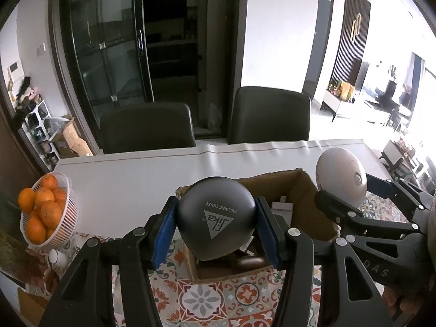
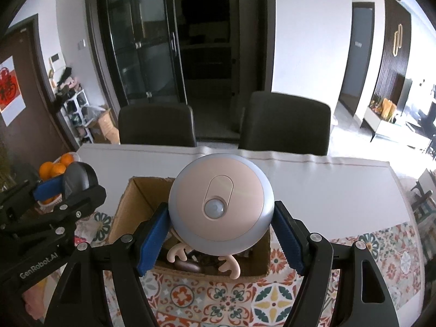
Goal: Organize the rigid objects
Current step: 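Lift the puck and pink lamp and carry both over the box, then lower both held items into the box and open both tools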
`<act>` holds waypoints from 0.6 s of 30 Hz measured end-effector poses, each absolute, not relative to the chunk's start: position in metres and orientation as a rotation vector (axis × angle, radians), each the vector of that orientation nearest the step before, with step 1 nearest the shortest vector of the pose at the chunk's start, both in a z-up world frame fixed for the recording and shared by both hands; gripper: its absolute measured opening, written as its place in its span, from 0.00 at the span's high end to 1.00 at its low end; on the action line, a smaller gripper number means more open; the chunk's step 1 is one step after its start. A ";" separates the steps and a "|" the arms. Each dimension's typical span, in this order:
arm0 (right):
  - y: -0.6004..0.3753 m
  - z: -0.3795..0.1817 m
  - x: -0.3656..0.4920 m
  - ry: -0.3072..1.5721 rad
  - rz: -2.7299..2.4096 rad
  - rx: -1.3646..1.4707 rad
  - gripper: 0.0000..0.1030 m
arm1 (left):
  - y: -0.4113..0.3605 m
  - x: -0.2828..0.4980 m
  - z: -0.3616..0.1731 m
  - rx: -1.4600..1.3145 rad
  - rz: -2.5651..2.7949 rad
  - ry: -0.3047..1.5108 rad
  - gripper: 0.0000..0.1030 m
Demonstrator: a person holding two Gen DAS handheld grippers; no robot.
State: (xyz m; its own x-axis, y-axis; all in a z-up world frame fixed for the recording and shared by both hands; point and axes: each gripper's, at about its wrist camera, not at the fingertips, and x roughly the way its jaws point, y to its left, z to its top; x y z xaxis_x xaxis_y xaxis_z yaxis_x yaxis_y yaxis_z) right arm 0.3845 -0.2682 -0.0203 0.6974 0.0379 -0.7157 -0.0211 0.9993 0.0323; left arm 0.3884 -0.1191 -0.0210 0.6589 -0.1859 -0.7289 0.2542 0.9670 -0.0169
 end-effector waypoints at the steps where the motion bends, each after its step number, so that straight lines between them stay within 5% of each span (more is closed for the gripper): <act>1: -0.268 -0.023 0.389 0.810 0.042 0.016 0.28 | -0.119 0.392 -0.024 0.089 -0.253 0.824 0.46; 18: -0.264 -0.091 0.451 1.050 0.090 -0.065 0.28 | -0.131 0.450 -0.098 0.089 -0.307 1.049 0.46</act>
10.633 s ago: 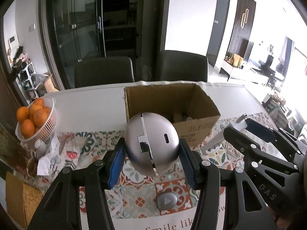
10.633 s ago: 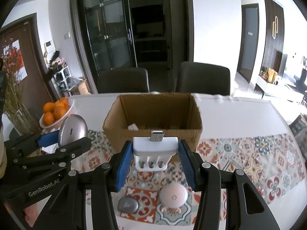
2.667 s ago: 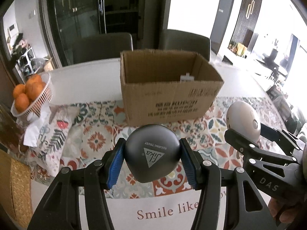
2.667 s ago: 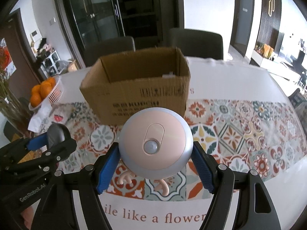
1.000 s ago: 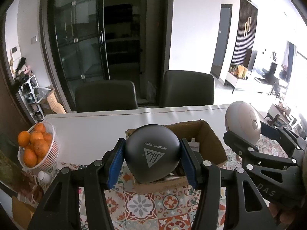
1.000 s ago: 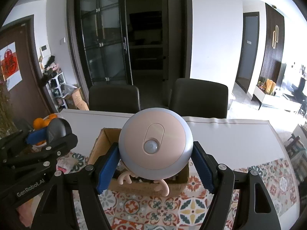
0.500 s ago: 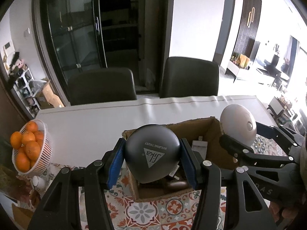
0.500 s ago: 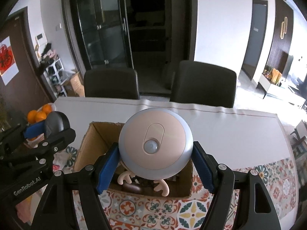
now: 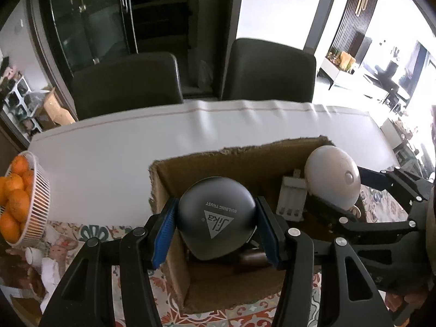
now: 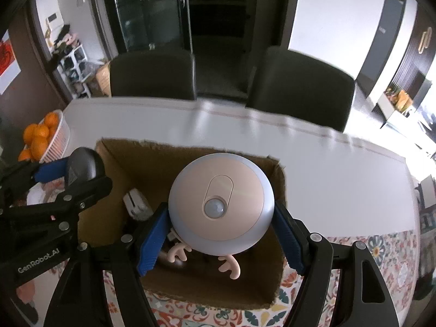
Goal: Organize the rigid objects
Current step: 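Lower both held items into the box and open both tools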
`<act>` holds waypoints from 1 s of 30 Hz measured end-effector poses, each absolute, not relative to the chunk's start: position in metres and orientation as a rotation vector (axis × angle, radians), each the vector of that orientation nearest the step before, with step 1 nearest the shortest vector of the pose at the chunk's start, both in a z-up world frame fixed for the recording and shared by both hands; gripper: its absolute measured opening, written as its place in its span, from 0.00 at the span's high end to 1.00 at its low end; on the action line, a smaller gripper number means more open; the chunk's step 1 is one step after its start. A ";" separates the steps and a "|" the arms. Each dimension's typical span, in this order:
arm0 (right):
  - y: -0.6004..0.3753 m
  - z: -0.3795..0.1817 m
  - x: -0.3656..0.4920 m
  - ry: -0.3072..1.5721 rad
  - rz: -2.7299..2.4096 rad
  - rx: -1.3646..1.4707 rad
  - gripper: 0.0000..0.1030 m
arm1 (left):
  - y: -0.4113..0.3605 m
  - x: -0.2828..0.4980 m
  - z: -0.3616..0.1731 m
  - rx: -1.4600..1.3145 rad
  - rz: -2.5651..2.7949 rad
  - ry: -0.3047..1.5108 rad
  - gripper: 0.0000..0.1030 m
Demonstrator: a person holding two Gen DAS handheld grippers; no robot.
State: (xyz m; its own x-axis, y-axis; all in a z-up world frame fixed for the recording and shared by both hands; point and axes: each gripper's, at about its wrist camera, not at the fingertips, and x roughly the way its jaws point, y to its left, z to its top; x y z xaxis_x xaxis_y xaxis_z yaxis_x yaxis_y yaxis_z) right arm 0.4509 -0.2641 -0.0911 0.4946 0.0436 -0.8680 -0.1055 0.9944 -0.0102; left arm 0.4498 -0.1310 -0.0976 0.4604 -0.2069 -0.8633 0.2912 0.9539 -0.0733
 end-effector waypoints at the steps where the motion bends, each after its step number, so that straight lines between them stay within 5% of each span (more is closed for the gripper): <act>1: -0.265 -0.096 0.453 1.070 0.096 -0.064 0.28 | -0.132 0.451 -0.101 0.092 -0.309 1.056 0.46; 22: -0.259 -0.144 0.450 1.228 0.179 -0.135 0.27 | -0.137 0.451 -0.132 0.093 -0.333 1.155 0.45; 30: -0.257 -0.127 0.436 1.179 0.130 -0.149 0.26 | -0.128 0.429 -0.107 0.118 -0.259 1.078 0.27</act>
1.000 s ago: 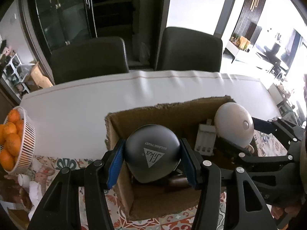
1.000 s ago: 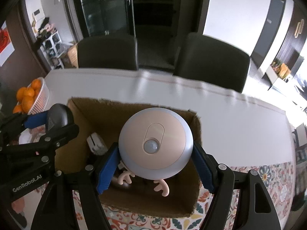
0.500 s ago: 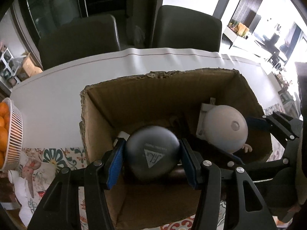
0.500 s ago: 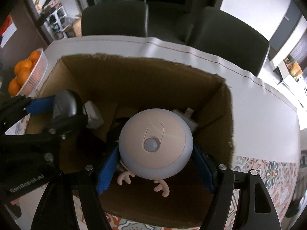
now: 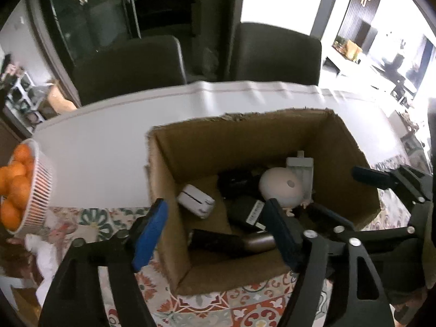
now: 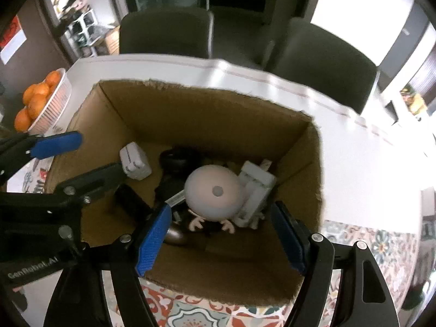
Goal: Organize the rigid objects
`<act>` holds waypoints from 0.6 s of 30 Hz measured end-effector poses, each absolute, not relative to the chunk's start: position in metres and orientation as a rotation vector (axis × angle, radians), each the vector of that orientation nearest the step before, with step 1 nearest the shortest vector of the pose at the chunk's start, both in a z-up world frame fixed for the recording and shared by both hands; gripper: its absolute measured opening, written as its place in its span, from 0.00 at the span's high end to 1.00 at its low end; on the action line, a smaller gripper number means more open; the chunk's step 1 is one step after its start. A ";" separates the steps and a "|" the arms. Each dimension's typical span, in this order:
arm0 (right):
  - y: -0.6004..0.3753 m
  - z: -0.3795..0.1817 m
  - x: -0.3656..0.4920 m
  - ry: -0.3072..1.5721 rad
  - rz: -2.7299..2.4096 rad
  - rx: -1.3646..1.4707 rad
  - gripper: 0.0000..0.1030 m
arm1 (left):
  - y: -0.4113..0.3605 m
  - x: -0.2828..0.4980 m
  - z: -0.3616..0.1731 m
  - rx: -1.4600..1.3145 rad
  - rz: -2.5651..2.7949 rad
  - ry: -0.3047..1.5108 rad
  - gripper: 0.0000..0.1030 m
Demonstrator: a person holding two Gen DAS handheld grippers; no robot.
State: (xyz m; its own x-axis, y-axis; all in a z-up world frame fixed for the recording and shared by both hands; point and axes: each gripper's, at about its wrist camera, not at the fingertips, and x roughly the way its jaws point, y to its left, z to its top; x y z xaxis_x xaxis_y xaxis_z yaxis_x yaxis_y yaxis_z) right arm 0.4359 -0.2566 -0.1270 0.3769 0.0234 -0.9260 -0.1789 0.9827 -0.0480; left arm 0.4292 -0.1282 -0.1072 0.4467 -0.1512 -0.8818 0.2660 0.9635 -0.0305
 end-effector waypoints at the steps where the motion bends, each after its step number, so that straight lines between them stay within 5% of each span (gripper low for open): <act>1: -0.257 -0.122 0.431 1.163 0.104 -0.146 0.26 | -0.126 0.426 -0.104 0.121 -0.245 1.069 0.26; 18: -0.266 -0.059 0.325 0.903 -0.116 0.015 0.25 | -0.096 0.317 -0.031 0.186 -0.043 0.793 0.03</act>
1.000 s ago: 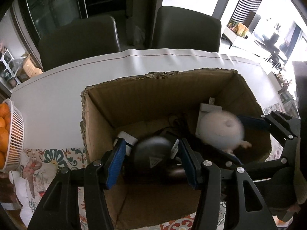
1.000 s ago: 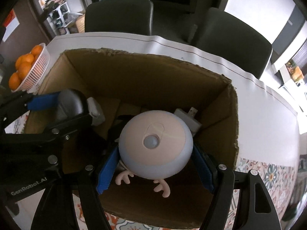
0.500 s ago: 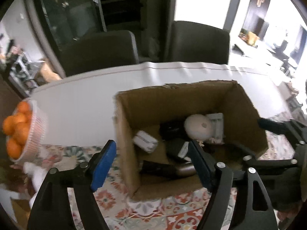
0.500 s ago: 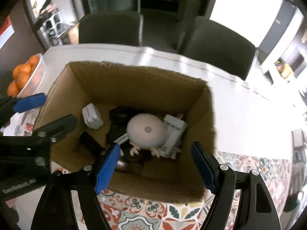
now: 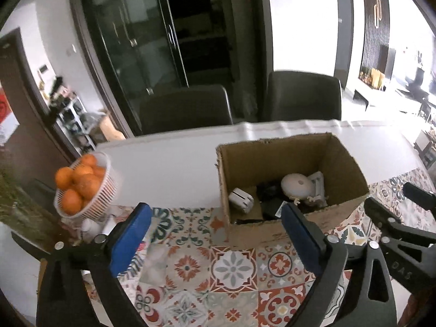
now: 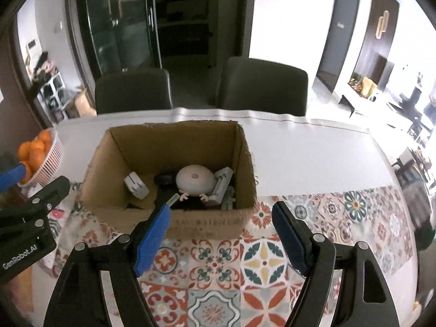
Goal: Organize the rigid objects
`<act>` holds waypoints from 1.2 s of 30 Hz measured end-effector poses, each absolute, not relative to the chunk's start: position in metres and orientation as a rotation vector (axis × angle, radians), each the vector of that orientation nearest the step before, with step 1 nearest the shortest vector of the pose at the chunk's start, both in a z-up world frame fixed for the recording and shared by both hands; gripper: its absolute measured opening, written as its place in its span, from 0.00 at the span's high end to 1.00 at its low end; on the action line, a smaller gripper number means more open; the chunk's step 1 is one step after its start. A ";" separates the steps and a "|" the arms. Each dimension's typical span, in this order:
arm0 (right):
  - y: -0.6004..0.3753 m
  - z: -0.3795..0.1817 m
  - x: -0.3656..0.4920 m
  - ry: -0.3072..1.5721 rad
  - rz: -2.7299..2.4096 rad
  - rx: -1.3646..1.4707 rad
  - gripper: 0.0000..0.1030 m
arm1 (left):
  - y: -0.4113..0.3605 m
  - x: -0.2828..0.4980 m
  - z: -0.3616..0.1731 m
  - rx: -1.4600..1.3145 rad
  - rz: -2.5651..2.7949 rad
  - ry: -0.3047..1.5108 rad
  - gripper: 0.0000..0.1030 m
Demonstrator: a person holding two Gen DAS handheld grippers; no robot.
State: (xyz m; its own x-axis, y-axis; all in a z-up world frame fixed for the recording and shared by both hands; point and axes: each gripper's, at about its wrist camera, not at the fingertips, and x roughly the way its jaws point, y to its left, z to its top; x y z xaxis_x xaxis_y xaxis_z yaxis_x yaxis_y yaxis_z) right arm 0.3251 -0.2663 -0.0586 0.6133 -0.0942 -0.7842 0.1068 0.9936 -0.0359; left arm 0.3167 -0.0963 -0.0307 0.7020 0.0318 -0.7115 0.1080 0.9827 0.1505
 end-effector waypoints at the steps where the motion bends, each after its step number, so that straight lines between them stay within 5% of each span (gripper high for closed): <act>1: -0.266 -0.054 0.317 0.882 -0.122 0.023 0.24 | -0.095 0.309 -0.027 0.186 -0.040 0.776 0.02; 17: -0.251 0.017 0.197 0.572 -0.223 -0.012 0.06 | -0.074 0.200 0.028 0.111 -0.044 0.593 0.00; 36: -0.240 0.063 0.119 0.404 -0.205 0.026 0.05 | -0.058 0.133 0.070 0.068 -0.051 0.438 0.00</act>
